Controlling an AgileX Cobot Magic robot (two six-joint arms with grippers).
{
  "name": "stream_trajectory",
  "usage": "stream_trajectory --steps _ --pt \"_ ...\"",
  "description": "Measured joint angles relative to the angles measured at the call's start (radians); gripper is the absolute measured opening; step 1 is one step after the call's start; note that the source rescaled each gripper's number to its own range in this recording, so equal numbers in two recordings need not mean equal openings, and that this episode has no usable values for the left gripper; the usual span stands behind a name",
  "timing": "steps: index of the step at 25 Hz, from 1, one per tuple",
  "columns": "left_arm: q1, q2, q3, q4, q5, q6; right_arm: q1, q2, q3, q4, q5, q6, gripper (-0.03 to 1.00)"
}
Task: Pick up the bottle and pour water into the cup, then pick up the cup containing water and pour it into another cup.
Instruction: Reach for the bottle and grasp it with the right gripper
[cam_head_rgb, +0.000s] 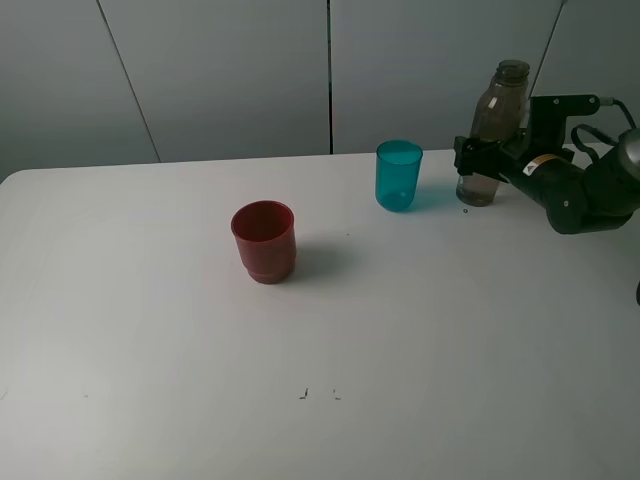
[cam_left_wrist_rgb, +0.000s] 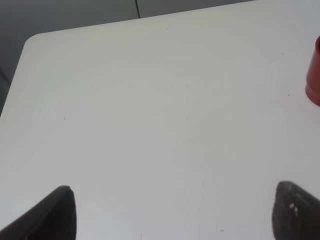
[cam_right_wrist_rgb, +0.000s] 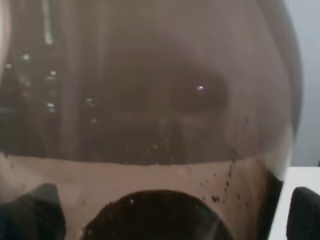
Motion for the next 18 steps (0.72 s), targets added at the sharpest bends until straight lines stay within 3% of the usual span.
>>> stream_trajectory --steps 18 --pt "0.000 0.000 0.000 0.000 0.000 0.002 0.000 0.048 -0.041 -0.012 -0.020 0.031 1.00"
